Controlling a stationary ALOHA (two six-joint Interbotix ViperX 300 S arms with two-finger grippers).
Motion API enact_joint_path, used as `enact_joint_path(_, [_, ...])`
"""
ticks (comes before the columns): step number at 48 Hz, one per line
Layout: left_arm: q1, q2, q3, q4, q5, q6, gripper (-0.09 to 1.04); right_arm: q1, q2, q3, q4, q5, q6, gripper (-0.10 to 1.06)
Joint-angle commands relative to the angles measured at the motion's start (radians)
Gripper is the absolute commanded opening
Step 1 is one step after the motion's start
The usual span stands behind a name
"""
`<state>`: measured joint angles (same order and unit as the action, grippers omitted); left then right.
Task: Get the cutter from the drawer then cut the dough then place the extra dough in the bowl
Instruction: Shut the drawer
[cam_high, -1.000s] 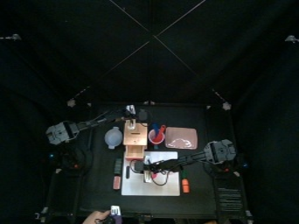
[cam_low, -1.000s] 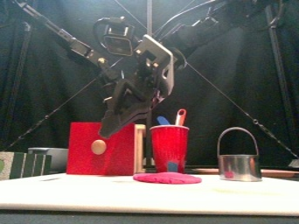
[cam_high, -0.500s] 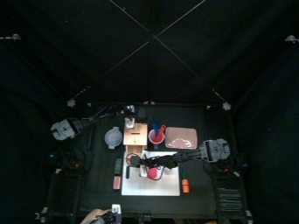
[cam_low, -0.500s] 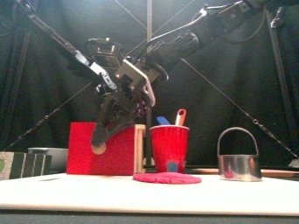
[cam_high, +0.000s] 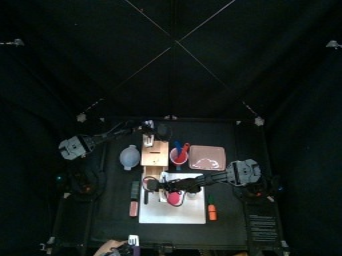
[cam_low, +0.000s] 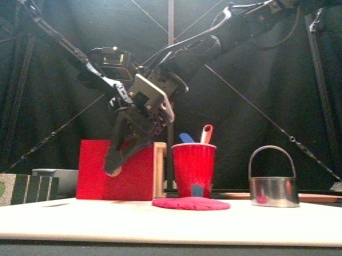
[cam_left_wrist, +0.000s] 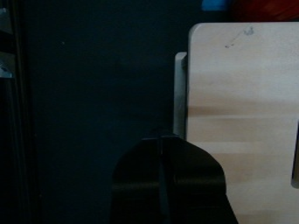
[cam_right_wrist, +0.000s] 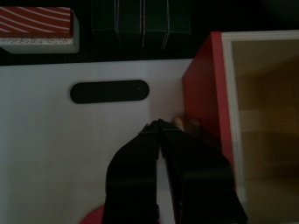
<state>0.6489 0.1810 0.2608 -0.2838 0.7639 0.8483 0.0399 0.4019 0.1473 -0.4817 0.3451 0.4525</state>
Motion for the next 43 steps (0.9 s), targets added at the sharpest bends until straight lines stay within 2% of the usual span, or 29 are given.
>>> enact_joint_path(1, [-0.002, -0.009, -0.014, -0.002, -0.003, 0.000, 0.30, -0.044, -0.023, -0.028, -0.026, 0.000, -0.002, 0.09])
enact_joint_path(28, [0.002, -0.002, -0.008, -0.005, -0.014, -0.005, 0.30, -0.132, -0.021, -0.029, -0.140, 0.009, -0.003, 0.09])
enact_joint_path(38, [0.002, -0.002, -0.002, -0.006, -0.023, -0.008, 0.30, -0.130, -0.025, -0.032, -0.141, 0.009, -0.003, 0.09])
enact_joint_path(43, [0.003, -0.018, -0.002, -0.012, -0.072, -0.017, 0.30, -0.124, -0.034, -0.038, -0.138, 0.009, 0.000, 0.09])
